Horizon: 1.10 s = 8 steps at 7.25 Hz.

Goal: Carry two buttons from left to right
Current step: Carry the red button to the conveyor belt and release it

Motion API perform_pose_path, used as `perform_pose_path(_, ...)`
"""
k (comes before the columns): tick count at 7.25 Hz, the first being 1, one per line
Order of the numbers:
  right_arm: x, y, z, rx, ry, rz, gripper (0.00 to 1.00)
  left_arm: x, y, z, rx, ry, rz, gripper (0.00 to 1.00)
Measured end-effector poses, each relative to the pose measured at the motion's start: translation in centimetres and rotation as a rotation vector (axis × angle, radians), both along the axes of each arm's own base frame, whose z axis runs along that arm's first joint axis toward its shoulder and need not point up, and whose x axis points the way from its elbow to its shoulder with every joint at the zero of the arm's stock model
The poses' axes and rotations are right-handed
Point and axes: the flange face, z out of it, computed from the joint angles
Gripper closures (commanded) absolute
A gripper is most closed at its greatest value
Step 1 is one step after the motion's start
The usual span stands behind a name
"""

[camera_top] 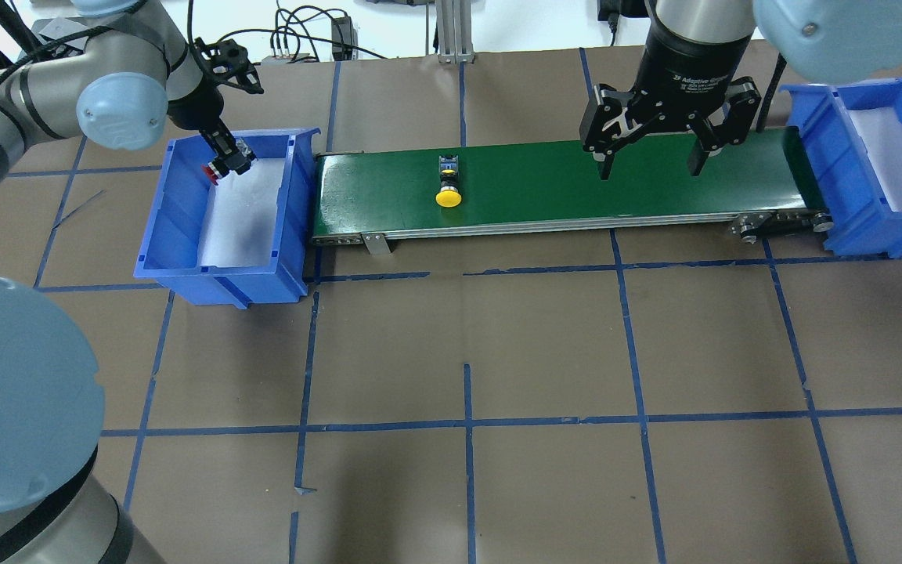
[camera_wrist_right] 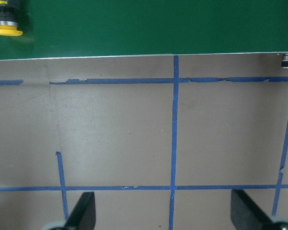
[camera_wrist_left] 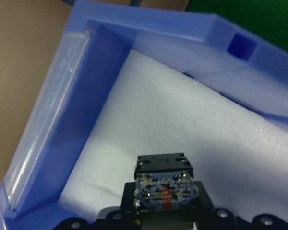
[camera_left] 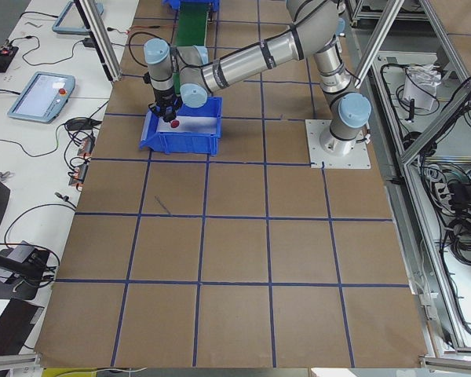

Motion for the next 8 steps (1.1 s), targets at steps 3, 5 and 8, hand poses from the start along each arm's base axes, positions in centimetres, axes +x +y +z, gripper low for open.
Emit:
perform_pose_path(3,0.0,0.0,0.1,-0.002,0.001,0.001,0.0,-3.2,0.2,3.5,-0.018,0.04,0.51,0.98)
perform_pose_path(5,0.0,0.0,0.0,-0.002,0.001,0.002,0.0,-8.7,-0.9,5.3,-0.009,0.065,0.76,0.98)
perform_pose_path(8,0.0,-0.1,-0.1,0.0,0.0,0.002,0.0,-17.4,-0.6,3.5,0.054,0.007,0.834,0.98)
